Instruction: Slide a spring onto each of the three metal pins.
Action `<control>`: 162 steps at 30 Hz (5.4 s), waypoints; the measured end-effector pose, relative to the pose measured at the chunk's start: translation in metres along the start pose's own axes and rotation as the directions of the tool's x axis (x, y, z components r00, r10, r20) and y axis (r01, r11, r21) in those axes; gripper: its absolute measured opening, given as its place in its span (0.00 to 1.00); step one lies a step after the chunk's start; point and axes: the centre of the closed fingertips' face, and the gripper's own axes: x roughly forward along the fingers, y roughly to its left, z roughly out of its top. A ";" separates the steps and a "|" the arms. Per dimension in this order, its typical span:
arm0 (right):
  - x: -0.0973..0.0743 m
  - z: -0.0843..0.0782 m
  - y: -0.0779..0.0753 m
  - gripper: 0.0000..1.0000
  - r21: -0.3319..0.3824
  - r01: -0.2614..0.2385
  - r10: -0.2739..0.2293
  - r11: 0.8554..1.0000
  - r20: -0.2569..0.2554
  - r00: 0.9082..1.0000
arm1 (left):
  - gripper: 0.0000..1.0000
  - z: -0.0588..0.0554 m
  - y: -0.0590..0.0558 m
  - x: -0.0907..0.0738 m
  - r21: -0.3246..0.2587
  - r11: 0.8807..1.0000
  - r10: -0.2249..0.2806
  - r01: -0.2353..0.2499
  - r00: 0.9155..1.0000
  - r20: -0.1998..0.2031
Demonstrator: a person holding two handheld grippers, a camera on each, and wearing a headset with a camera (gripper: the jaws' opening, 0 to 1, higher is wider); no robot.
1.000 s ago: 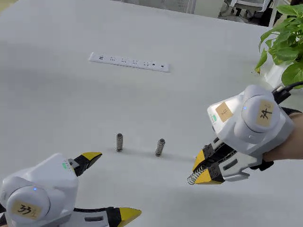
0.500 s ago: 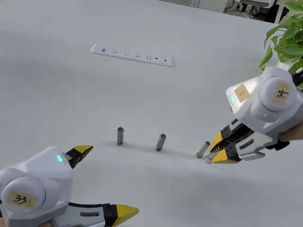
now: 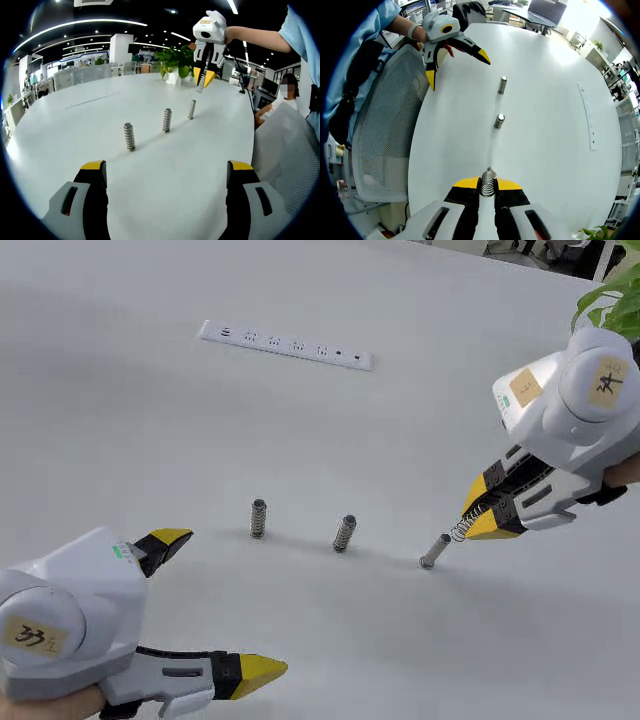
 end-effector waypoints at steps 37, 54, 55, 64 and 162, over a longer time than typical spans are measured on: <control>0.027 -0.006 0.001 0.07 -0.041 -0.042 0.038 0.998 -0.079 0.996 | 0.94 -0.013 0.002 0.000 -0.029 1.000 -0.009 0.008 1.000 -0.030; 0.046 -0.010 -0.001 0.07 -0.049 -0.059 0.054 0.997 -0.086 0.995 | 0.93 -0.020 0.004 -0.001 -0.045 0.999 -0.002 0.000 0.999 -0.044; 0.048 -0.010 0.000 0.07 -0.049 -0.062 0.057 0.997 -0.087 0.995 | 0.93 -0.020 0.005 -0.002 -0.046 0.999 0.000 -0.002 0.999 -0.045; 0.061 -0.014 0.001 0.07 -0.046 -0.079 0.074 0.996 -0.097 0.992 | 0.92 -0.022 0.005 -0.002 -0.054 0.999 0.001 -0.004 0.999 -0.052; 0.044 -0.028 0.079 0.99 0.494 0.097 -0.284 0.864 0.319 0.904 | 0.90 -0.001 0.006 -0.012 -0.032 0.999 0.008 -0.009 1.000 -0.025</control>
